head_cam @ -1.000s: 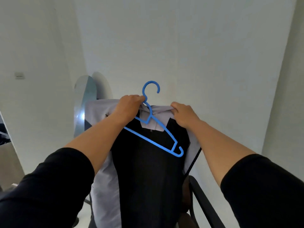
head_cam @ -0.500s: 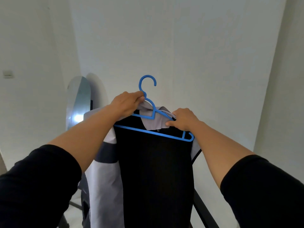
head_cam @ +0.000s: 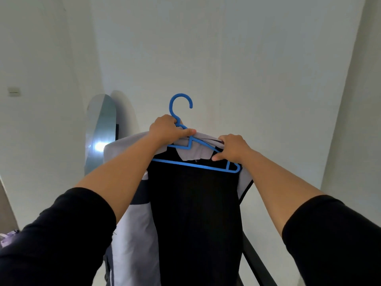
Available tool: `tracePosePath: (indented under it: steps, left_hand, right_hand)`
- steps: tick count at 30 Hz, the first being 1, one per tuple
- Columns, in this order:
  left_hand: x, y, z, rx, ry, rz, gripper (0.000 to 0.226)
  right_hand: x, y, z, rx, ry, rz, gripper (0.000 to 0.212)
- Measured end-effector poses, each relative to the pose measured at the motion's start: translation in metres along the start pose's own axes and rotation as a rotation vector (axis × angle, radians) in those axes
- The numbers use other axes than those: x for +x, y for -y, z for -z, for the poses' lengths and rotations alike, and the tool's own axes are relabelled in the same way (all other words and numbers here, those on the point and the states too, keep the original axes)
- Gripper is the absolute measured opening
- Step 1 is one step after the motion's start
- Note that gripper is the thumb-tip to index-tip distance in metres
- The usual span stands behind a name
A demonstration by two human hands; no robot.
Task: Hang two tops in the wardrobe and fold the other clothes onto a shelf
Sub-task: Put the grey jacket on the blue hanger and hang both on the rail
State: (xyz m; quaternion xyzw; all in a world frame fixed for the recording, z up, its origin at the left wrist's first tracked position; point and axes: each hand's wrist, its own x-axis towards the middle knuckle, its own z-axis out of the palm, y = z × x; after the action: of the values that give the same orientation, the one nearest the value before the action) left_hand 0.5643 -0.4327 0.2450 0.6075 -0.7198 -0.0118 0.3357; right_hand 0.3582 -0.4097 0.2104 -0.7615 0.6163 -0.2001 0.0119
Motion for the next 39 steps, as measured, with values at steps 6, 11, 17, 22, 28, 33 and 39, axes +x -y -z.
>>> tracePosePath:
  steps: [6, 11, 17, 22, 28, 33, 39]
  left_hand:
    - [0.000, -0.022, 0.011, 0.244, -0.114, -0.104, 0.056]
    - [-0.001, -0.030, 0.009, 0.412, -0.242, -0.157, 0.054]
    - [-0.003, -0.042, 0.007, 0.442, -0.508, -0.181, 0.049]
    - [-0.002, -0.041, 0.032, 0.214, -0.452, -0.032, 0.060]
    - [0.000, -0.006, 0.040, -0.221, -0.366, -0.022, 0.062]
    - [-0.010, -0.022, 0.019, -0.265, -0.300, -0.121, 0.050]
    - [-0.014, 0.011, 0.016, -0.027, -0.204, -0.101, 0.073]
  right_hand:
    - [-0.004, -0.024, 0.003, -0.023, 0.084, -0.163, 0.040]
    - [-0.008, -0.031, 0.006, -0.052, -0.045, -0.154, 0.026]
    - [-0.003, -0.007, 0.012, 0.399, -0.066, -0.264, 0.014]
    - [-0.015, 0.012, 0.031, 1.132, 0.156, -0.072, 0.037]
    - [-0.009, 0.015, 0.032, 0.229, -0.505, 0.140, 0.030]
    - [-0.008, 0.036, 0.027, 0.174, -0.405, 0.218, 0.028]
    - [-0.012, 0.021, 0.030, 0.149, -0.448, 0.166, 0.019]
